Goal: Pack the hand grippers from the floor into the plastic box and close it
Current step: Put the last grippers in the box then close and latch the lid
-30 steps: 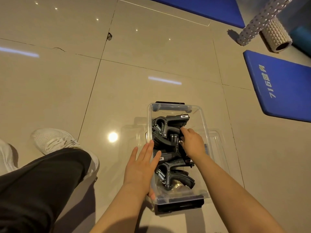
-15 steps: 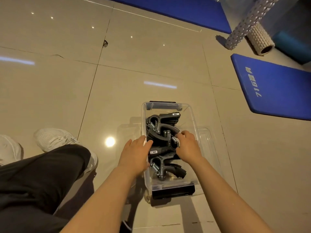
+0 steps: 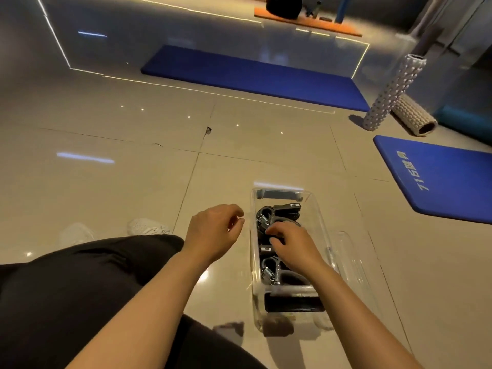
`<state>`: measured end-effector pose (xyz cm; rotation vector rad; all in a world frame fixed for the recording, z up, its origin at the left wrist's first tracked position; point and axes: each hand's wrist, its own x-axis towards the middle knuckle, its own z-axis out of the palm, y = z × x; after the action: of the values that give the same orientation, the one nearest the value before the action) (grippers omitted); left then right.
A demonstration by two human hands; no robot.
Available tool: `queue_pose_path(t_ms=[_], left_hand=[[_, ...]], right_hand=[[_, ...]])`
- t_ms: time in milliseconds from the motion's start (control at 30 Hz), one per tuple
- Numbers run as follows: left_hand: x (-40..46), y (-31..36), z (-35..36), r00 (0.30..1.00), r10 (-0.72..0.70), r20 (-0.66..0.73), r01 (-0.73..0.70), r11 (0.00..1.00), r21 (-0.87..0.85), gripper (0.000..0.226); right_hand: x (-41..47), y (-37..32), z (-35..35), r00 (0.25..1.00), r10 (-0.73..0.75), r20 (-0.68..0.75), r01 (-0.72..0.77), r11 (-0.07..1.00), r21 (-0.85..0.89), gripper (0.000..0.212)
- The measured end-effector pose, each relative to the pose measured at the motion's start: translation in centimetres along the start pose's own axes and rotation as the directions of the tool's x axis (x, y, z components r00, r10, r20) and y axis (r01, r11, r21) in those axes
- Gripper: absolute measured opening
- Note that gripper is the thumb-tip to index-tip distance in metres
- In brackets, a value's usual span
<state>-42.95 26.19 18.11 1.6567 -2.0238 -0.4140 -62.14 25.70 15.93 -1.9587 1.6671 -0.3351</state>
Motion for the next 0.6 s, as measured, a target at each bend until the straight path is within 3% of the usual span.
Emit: queue_pose_path(t_ms=[100, 233, 433, 500, 600], left_hand=[[-1.9, -0.9, -5.8, 0.977, -0.098, -0.189, 0.071, 0.987, -0.143, 0.017], [-5.8, -5.5, -15.0, 0.891, -0.19, -0.412, 0.16, 0.981, -0.106, 0.012], [-13.6, -14.1, -25.5, 0.736, -0.34, -0.585, 0.371, 0.926, -0.072, 0.003], [-15.3, -16.7, -27.2, 0.666, -0.381, -0.642, 0.418, 0.903, -0.102, 0.004], [-15.9, -21.5, -27.6, 0.598, -0.467, -0.651, 0.484, 0.858, -0.17, 0.002]], right_hand=[[1.1, -5.9, -0.5, 0.985, -0.17, -0.029, 0.169, 0.985, -0.023, 0.023], [1.9, -15.1, 0.0, 0.915, -0.403, -0.007, 0.403, 0.915, -0.022, 0.022], [3.2, -28.6, 1.1, 0.749, -0.662, 0.035, 0.661, 0.75, 0.021, 0.019], [4.0, -32.2, 2.0, 0.695, -0.714, 0.083, 0.714, 0.7, 0.038, 0.019], [6.4, -37.1, 5.4, 0.614, -0.734, 0.29, 0.768, 0.64, -0.005, 0.022]])
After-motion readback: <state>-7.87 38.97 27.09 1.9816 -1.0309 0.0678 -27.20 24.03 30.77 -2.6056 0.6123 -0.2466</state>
